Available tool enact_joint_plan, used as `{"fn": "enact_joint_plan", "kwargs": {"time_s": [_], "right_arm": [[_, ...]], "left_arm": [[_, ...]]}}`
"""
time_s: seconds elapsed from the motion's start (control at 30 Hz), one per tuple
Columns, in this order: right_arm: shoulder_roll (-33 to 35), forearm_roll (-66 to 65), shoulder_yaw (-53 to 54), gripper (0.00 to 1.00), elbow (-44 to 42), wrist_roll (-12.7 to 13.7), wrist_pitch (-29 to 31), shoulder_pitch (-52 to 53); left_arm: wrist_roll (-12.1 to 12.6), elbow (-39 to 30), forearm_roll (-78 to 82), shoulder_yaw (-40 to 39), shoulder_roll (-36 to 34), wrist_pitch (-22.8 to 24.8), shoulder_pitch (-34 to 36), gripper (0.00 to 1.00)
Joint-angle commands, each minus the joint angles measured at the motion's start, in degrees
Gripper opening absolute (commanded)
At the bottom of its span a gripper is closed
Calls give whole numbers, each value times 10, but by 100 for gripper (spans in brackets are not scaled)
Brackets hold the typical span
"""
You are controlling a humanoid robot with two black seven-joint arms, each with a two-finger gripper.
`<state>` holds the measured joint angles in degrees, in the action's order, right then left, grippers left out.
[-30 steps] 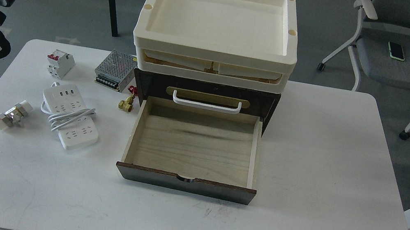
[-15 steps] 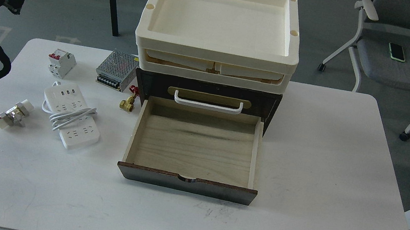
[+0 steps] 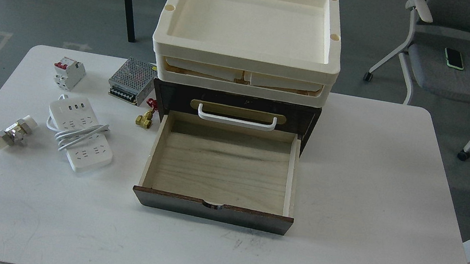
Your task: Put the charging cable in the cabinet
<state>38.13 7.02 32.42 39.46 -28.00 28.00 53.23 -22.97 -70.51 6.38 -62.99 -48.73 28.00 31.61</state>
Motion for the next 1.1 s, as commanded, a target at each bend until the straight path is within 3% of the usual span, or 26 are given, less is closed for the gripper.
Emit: {"fn": "enact_joint_plan", "kwargs": {"time_s": [0.0,0.07,0.27,0.43,0.67,0.8,1.07], "right_arm": [[5,16,11,100,0,0,0,-25],[11,19,13,100,-1,0,0,-30],[19,20,14,100,-1,0,0,-41],[21,26,14,100,-1,0,0,-48],[21,27,15,100,-1,0,0,-53],[21,27,15,100,-1,0,0,-55],[21,27,15,100,-1,0,0,-62]], "left_arm": [[-26,-27,275,-16,-43,0,-14,99],[-50,-56,439,-18,-58,0,-22,99],[-50,-170,868,-2,-104,0,-97,99],[-50,-155,1168,82,-90,0,-98,99],[-50,-8,1186,228,-26,0,-17,97],[-50,41,1186,287,10,-15,21,96],[-50,134,1186,298,61,-54,39,94]]}}
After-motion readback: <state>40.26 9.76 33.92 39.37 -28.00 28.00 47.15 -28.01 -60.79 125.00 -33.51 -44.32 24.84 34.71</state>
